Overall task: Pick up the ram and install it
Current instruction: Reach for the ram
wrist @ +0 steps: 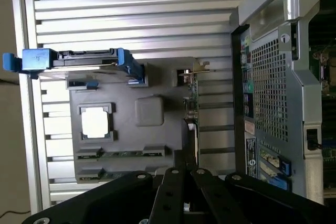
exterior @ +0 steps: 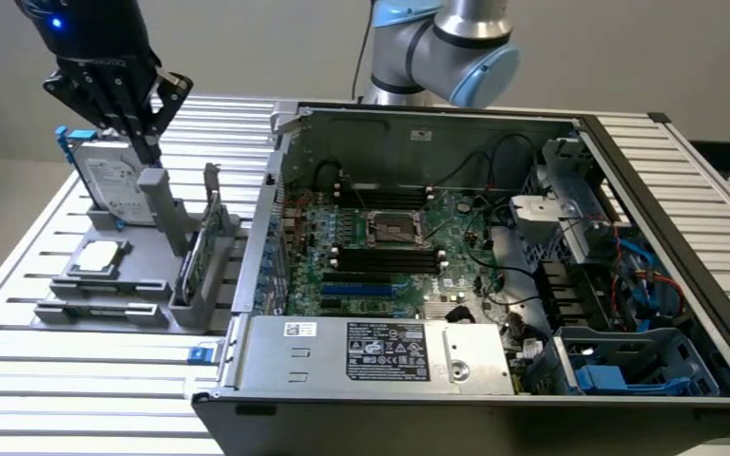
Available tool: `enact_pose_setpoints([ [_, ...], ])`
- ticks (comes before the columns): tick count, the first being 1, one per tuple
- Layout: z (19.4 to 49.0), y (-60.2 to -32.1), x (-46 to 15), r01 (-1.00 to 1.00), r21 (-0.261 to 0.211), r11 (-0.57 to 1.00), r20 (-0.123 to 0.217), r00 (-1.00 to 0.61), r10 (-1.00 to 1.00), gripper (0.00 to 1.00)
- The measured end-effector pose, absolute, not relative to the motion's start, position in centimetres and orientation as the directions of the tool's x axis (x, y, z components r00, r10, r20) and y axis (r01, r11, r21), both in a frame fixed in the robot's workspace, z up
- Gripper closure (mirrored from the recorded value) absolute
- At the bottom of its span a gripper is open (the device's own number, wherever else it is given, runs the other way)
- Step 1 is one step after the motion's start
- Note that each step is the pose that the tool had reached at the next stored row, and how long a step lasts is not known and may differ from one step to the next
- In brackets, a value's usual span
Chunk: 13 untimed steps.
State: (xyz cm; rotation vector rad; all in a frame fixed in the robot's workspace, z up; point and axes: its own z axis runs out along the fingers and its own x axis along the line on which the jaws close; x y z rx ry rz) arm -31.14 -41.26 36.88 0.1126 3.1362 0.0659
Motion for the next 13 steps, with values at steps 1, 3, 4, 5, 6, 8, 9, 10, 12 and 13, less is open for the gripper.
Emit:
enact_pose_setpoints([
  [1, 36.86, -41.26, -31.23, 0.072, 0.035, 0.997, -0.001, -0.997, 0.072, 0.89],
  [3, 36.86, -41.27, -31.25, 0.072, 0.031, 0.997, 0.001, -0.997, 0.072, 0.89],
  [4, 36.86, -41.27, -31.25, 0.072, 0.031, 0.997, 0.001, -0.997, 0.072, 0.89],
  [5, 36.86, -41.27, -31.25, 0.072, 0.031, 0.997, 0.001, -0.997, 0.072, 0.89],
  [6, 36.86, -41.27, -31.25, 0.072, 0.031, 0.997, 0.001, -0.997, 0.072, 0.89],
  [8, 36.86, -41.27, -31.25, 0.072, 0.031, 0.997, 0.001, -0.997, 0.072, 0.89],
  [9, 36.85, -41.27, -31.25, 0.072, 0.031, 0.997, 0.001, -0.997, 0.072, 0.89],
  [10, 36.85, -41.27, -31.25, 0.072, 0.031, 0.997, 0.001, -0.997, 0.072, 0.89],
  [12, 36.85, -41.27, -31.25, 0.072, 0.031, 0.997, 0.001, -0.997, 0.072, 0.89],
  [13, 36.86, -41.27, -31.25, 0.072, 0.031, 0.997, 0.001, -0.997, 0.072, 0.89],
])
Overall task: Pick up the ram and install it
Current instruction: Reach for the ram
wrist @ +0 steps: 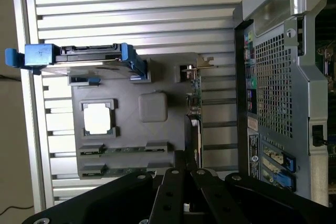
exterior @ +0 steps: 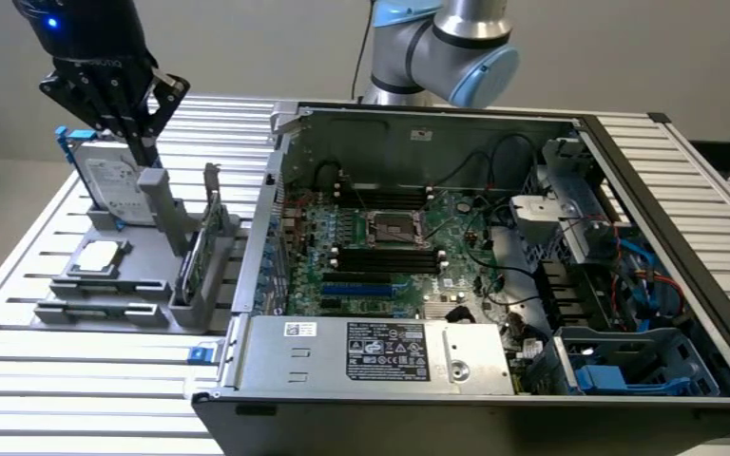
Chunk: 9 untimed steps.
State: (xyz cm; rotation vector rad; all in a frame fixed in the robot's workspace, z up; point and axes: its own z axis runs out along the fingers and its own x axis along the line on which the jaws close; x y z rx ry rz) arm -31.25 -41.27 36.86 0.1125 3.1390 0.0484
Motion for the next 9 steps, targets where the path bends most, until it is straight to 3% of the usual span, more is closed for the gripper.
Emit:
enact_pose_setpoints([
  [9, 36.85, -41.28, -31.44, 0.072, 0.031, 0.997, 0.001, -0.997, 0.072, 0.89],
])
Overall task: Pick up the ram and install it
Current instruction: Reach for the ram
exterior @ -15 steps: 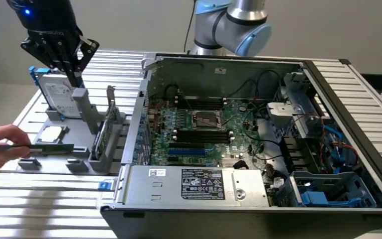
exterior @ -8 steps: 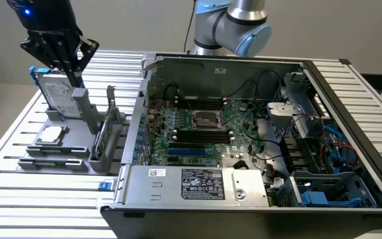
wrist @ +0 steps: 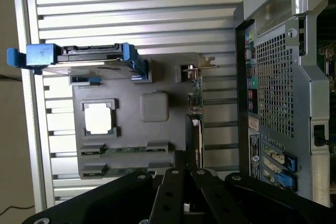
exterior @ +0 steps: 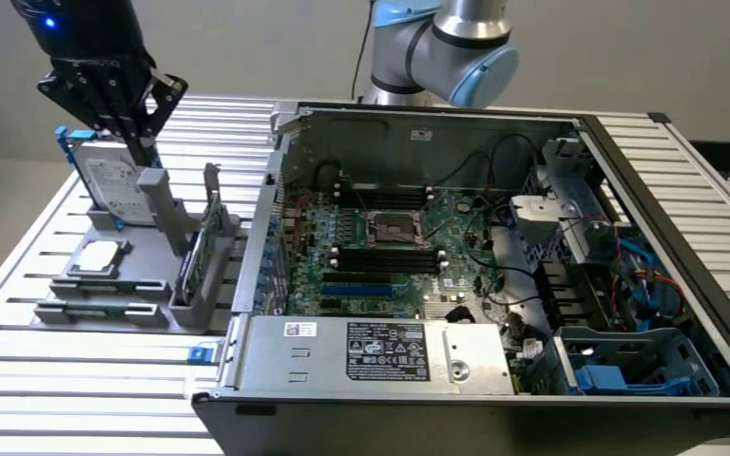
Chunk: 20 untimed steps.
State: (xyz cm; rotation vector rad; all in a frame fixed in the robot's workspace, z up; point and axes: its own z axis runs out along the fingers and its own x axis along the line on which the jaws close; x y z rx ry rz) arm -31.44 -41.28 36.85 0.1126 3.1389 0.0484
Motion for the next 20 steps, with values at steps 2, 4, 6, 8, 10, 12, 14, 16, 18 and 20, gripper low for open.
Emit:
enact_pose_setpoints([
  [2, 36.9, -41.3, -31.5, 0.072, 0.031, 0.997, 0.001, -0.997, 0.072, 0.89],
  [4, 36.8, -41.4, -31.8, 0.072, 0.031, 0.997, 0.001, -0.997, 0.072, 0.89],
  [6, 36.8, -41.5, -32.3, 0.071, 0.03, 0.997, 0.001, -0.997, 0.071, 0.89],
  [8, 36.7, -41.6, -32.8, 0.071, 0.03, 0.997, 0.001, -0.997, 0.071, 0.89],
  [10, 36.6, -41.8, -33.2, 0.071, 0.029, 0.997, 0.003, -0.997, 0.071, 0.89],
  [12, 36.4, -41.9, -33.6, 0.071, 0.029, 0.997, 0.005, -0.997, 0.071, 0.89],
  [14, 36.2, -42.1, -34.2, 0.071, 0.029, 0.997, 0.008, -0.997, 0.071, 0.89],
  [16, 36.0, -42.3, -34.7, 0.072, 0.029, 0.997, 0.009, -0.997, 0.071, 0.89],
  [18, 35.7, -42.4, -35.2, 0.072, 0.029, 0.997, 0.011, -0.997, 0.071, 0.89],
  [20, 35.5, -42.6, -35.6, 0.072, 0.029, 0.997, 0.014, -0.997, 0.071, 0.89],
])
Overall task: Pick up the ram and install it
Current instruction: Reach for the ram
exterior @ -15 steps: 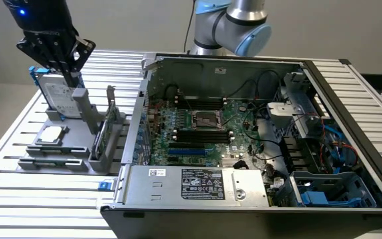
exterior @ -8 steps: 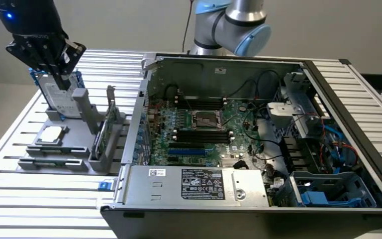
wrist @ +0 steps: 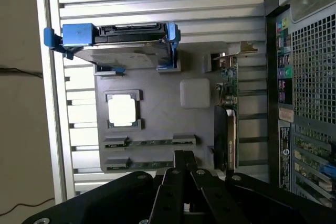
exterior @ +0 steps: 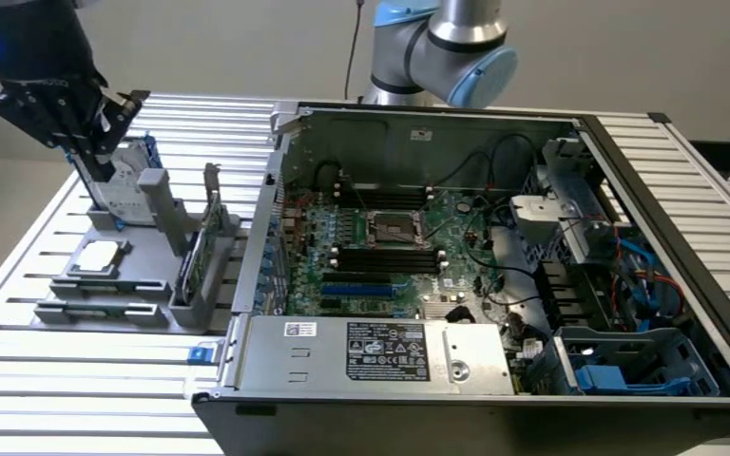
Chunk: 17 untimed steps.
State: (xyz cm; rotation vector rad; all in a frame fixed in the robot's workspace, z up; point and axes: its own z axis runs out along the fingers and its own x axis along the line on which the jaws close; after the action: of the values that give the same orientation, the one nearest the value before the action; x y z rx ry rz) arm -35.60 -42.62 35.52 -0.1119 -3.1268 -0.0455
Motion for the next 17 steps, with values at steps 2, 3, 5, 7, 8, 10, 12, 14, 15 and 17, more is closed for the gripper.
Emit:
enact_pose_setpoints([
  [2, 35.3, -42.8, -35.9, 0.072, 0.029, 0.997, 0.015, -0.997, 0.071, 0.89],
  [3, 35.2, -43.0, -36.1, 0.072, 0.028, 0.997, 0.016, -0.997, 0.071, 0.89],
  [5, 34.9, -43.2, -36.5, 0.072, 0.028, 0.997, 0.018, -0.997, 0.071, 0.89],
  [7, 34.7, -43.4, -36.8, 0.072, 0.028, 0.997, 0.02, -0.997, 0.071, 0.89],
  [8, 34.5, -43.5, -36.9, 0.072, 0.028, 0.997, 0.021, -0.997, 0.071, 0.89],
  [10, 34.3, -43.8, -37.1, 0.072, 0.028, 0.997, 0.023, -0.997, 0.071, 0.89],
  [12, 34.0, -44.1, -37.3, 0.071, 0.028, 0.997, 0.026, -0.997, 0.071, 0.89],
  [14, 33.8, -44.4, -37.4, 0.071, 0.028, 0.997, 0.03, -0.997, 0.07, 0.89],
  [15, 33.7, -44.6, -37.5, 0.071, 0.027, 0.997, 0.031, -0.997, 0.07, 0.89],
  [17, 33.6, -44.8, -37.6, 0.07, 0.027, 0.997, 0.035, -0.997, 0.069, 0.89],
])
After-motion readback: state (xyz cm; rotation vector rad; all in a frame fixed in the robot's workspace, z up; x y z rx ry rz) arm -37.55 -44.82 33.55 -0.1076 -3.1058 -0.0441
